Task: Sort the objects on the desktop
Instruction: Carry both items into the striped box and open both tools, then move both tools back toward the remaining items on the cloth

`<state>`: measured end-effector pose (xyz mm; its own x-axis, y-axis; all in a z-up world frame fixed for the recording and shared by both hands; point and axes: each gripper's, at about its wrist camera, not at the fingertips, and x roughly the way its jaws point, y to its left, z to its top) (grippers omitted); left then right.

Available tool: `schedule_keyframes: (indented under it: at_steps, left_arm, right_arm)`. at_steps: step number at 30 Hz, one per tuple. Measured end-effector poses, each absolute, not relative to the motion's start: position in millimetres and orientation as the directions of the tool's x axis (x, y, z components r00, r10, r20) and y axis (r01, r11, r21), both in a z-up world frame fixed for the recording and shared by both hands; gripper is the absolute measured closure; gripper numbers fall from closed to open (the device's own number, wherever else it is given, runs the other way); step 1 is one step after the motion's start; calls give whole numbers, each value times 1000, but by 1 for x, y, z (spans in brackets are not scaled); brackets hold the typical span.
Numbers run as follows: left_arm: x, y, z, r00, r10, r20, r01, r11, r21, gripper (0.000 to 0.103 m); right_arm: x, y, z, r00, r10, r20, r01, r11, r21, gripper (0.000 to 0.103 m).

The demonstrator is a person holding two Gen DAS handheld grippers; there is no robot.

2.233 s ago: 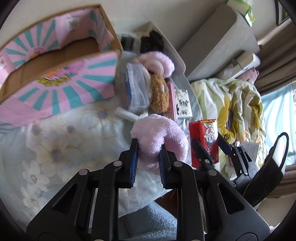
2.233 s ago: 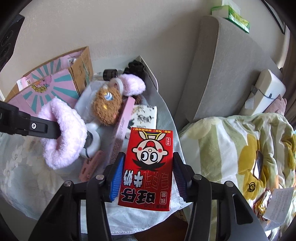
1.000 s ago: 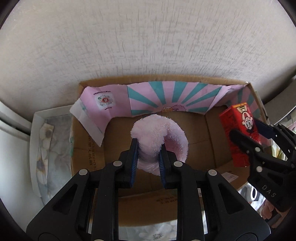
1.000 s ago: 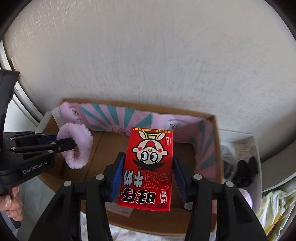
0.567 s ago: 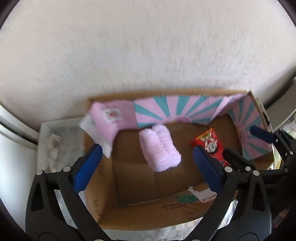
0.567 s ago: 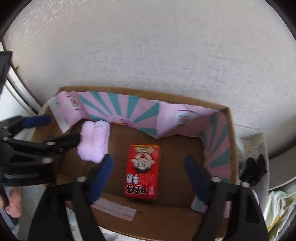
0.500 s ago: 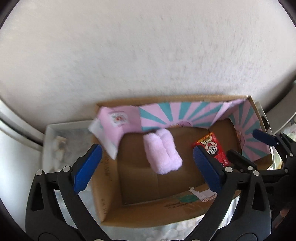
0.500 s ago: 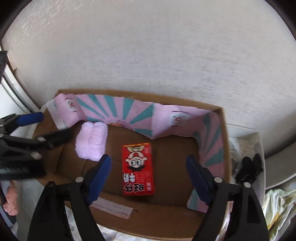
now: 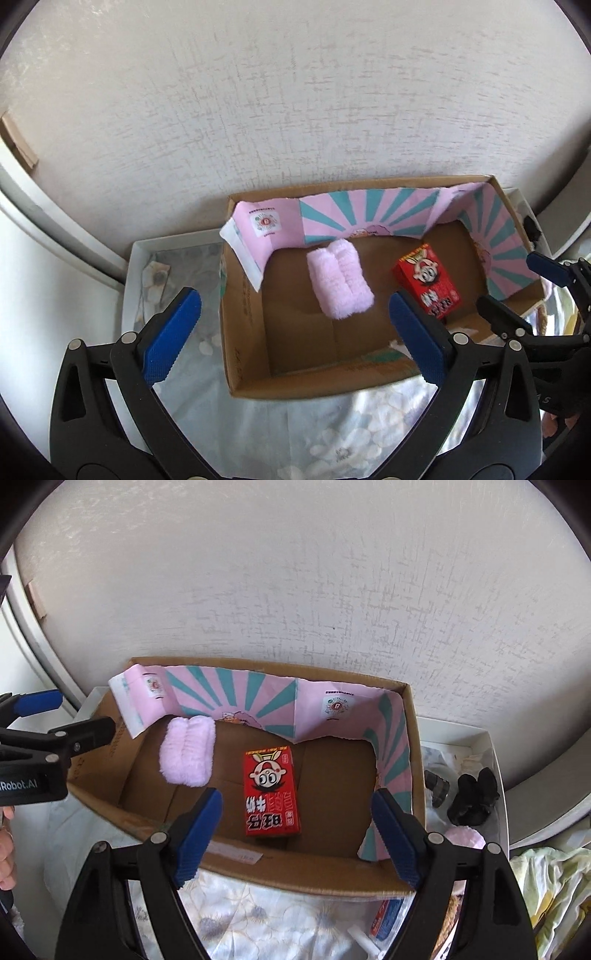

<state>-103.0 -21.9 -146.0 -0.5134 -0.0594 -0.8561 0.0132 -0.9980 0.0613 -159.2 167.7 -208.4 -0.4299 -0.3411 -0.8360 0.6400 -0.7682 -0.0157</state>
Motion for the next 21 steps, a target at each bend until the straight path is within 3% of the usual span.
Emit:
schedule_keyframes:
  at_steps: [15,21]
  left_arm:
    - [-45,9,-83,-579,-20,-815,-81,-993,82,1]
    - [-15,33,-62,-584,21,-812,-136,-988,72,0]
  right_arm:
    - [-114,230,-149,-468,-379,-798,639,-770,-9,23]
    - [-95,289,-113,-551,-306,-776,572,-816,-84,23]
